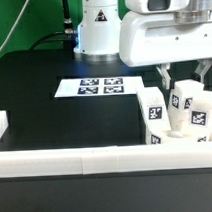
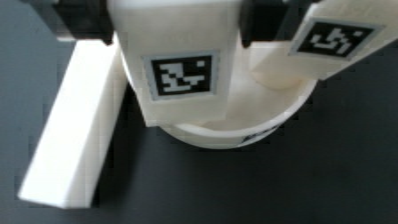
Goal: Assemble stool
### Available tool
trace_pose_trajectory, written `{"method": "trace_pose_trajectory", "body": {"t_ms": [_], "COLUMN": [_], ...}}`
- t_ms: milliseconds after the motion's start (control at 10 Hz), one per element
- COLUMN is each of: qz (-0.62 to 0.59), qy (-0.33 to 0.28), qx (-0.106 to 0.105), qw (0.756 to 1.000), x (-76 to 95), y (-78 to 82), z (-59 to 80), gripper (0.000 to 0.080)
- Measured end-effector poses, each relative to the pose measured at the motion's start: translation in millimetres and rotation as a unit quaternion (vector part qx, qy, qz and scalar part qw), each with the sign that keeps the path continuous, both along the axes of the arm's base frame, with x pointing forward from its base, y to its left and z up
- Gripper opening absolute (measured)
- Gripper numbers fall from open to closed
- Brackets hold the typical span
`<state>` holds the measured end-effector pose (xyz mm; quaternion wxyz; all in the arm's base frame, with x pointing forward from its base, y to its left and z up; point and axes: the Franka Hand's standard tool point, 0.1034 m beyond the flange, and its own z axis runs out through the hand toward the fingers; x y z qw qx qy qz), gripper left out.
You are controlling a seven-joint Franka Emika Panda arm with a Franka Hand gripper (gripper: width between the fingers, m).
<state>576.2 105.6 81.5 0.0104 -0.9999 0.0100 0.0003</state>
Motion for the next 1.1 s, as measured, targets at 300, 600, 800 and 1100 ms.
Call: {"method": "trace_pose_trajectory", "body": {"t_ms": [300, 600, 800, 1100], "qz": [-0.091, -0.194, -0.261, -0.358], "qy": [-0.002, 0.003, 0.007, 0.016], "qx": [0.004, 0.013, 0.018, 0.027], "qw": [0.996, 0.981, 0.965, 0.933], "x": [0.9, 0.5, 0.2, -0.2], "y": [3.1, 5.7, 7.5, 10.4], "z": [0.2, 0.2, 0.2, 0.2], "gripper": [0.0337, 0.0337, 0.0337, 0.0337]}}
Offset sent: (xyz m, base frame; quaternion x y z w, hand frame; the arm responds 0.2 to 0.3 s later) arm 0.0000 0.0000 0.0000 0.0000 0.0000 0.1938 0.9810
